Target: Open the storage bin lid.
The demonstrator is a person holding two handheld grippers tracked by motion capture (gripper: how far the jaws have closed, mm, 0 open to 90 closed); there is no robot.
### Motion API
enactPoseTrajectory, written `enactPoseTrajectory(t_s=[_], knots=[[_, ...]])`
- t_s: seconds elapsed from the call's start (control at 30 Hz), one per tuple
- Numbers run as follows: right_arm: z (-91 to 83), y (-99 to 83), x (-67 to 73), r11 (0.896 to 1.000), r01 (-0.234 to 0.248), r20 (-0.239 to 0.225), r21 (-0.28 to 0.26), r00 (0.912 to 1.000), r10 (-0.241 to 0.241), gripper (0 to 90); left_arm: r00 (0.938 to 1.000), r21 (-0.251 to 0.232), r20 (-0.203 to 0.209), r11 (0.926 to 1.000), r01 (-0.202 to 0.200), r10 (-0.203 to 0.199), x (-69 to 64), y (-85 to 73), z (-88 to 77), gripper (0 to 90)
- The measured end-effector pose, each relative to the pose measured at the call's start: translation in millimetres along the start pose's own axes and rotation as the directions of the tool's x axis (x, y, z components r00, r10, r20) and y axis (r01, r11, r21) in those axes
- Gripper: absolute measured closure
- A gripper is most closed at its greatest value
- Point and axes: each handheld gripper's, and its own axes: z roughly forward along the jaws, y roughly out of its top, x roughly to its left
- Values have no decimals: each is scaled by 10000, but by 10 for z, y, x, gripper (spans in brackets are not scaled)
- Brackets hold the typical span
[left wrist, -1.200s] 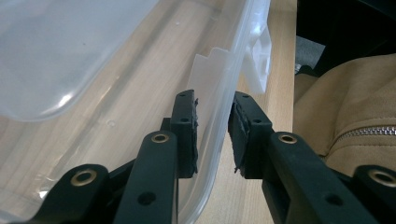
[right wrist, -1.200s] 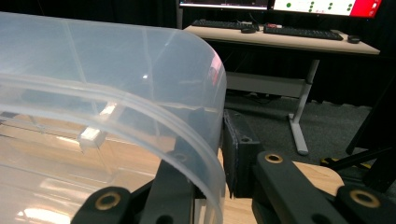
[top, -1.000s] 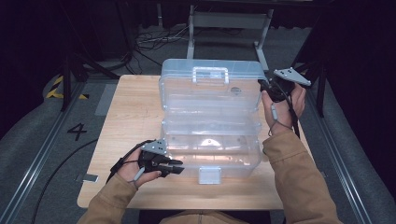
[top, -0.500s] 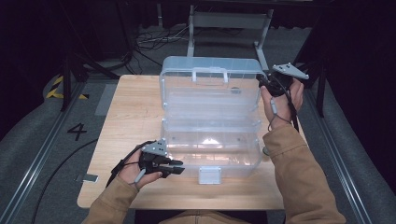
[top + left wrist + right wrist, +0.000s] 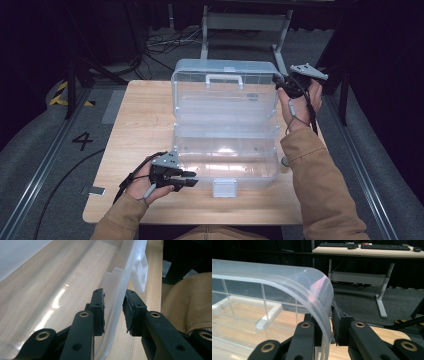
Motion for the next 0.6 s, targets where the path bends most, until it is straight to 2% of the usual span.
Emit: enactPoseTrajectory(t_s=[0.6], knots=[[234,-62,-75,9995,-122,-91,-285,9999,120,808,10000,-38,-34,10000,63,-63,-4,3,7,706]])
